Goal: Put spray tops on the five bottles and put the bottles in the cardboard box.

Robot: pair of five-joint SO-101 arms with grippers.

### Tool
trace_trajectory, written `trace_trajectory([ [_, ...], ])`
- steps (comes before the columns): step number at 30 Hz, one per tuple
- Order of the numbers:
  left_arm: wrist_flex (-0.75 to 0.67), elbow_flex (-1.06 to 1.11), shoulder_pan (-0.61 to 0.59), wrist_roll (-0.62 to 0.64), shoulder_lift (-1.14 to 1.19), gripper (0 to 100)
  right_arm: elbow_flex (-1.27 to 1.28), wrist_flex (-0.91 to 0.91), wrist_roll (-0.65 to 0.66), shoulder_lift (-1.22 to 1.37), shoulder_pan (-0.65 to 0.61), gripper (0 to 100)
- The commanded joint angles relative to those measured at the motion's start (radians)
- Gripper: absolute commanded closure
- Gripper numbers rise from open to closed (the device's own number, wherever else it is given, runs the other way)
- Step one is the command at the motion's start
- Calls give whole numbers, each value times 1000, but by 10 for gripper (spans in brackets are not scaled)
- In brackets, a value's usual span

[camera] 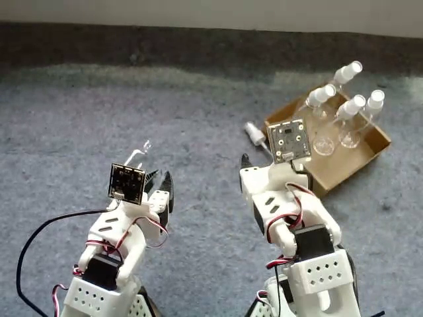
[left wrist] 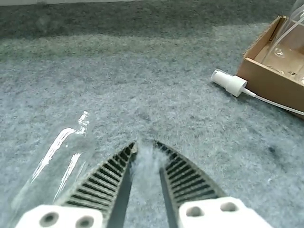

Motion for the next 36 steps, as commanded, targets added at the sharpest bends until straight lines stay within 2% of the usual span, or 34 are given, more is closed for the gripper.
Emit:
trace_trajectory([
  [1,-2,21,-13,-8,-13,995,77,-131,-2,-28,-13,838],
  [7,-2,18,-15,-8,-13,995,259,-298,-2,-28,-101,843],
  [10,-3,12,-65,-3,-13,995,309,-344,-2,-27,-151,843],
  [17,-137,21,-203,-2,-13,995,325,-346,-2,-27,-154,843],
  [22,-137,19,-255,-5,-13,995,325,-348,-2,-27,-154,845],
  [29,-135,21,-278,-8,-13,995,326,-348,-8,-27,-154,993],
  [33,-129,10,-280,-8,-13,995,326,-348,-9,-27,-154,994],
  [36,-34,-62,-298,-68,-13,995,328,-348,-9,-24,-154,994],
])
